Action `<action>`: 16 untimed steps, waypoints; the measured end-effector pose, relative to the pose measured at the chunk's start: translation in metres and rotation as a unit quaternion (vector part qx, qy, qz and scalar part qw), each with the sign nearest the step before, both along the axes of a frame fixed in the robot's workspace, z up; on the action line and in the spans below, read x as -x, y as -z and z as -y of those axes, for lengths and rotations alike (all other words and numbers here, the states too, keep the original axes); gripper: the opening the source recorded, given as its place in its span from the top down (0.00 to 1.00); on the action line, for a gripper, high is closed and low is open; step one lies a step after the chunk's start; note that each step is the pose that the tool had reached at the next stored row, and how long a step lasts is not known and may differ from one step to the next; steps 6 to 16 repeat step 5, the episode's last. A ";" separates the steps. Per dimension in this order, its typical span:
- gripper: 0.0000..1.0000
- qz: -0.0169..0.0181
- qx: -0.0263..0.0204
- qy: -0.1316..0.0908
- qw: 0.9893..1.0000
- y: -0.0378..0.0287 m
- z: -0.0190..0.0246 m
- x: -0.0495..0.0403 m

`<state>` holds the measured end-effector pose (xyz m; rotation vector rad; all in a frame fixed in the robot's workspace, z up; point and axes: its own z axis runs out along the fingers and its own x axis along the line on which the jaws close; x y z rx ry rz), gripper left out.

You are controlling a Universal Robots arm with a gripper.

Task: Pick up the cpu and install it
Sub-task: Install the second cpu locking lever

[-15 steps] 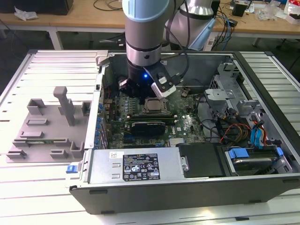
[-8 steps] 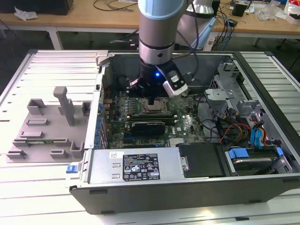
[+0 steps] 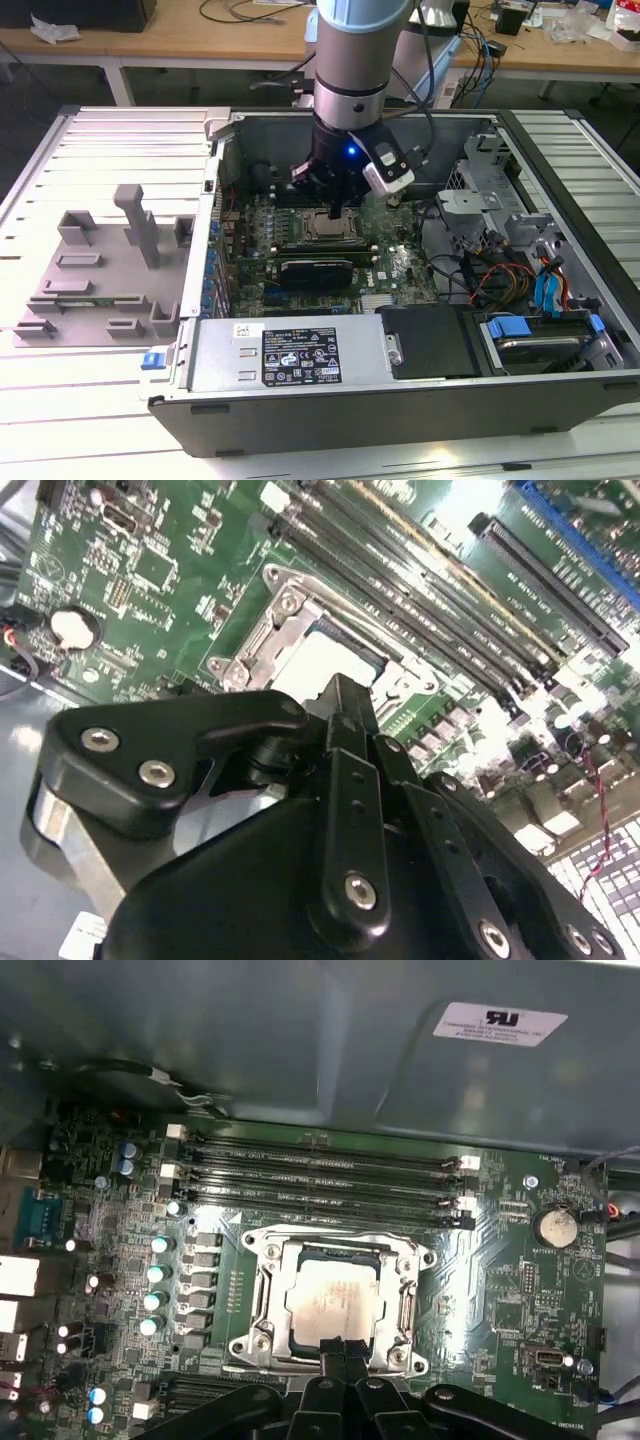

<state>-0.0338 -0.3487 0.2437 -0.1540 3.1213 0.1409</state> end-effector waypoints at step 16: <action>0.89 0.000 0.000 0.000 1.000 0.0000 -0.0008 0.0000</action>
